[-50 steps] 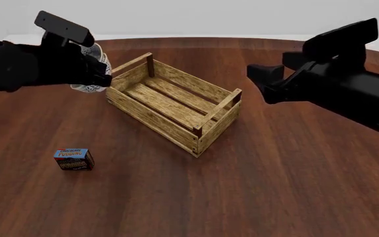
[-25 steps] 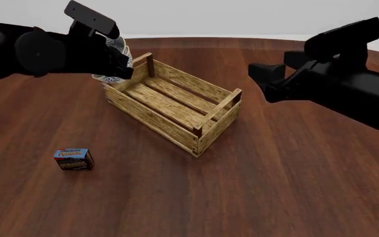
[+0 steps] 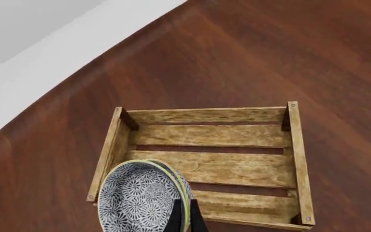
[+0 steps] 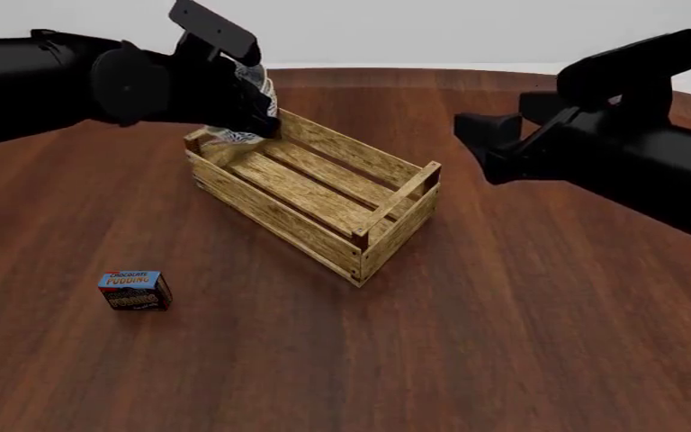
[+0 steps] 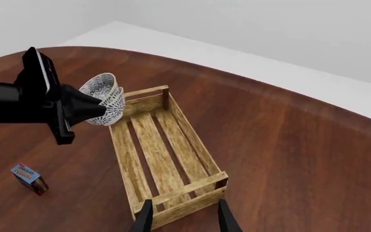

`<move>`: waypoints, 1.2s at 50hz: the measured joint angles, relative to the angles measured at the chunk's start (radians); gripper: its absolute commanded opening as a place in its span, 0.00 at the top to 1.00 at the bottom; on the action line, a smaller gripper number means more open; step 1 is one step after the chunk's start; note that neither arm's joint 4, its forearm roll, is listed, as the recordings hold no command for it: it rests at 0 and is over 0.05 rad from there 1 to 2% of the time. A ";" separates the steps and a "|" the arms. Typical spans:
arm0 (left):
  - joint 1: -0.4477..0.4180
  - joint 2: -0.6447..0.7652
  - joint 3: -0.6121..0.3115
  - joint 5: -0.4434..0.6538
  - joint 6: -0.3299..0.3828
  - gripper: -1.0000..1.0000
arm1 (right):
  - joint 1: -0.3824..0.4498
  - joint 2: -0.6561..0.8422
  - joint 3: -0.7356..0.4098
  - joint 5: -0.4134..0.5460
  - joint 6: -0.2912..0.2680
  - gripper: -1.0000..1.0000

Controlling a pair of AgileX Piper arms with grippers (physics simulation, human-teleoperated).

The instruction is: Stack the right bowl on the left bowl and place them in the tray.

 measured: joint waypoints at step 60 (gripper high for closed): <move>-0.064 0.256 -0.123 -0.058 0.102 1.00 | -0.016 0.105 -0.006 -0.058 0.005 0.00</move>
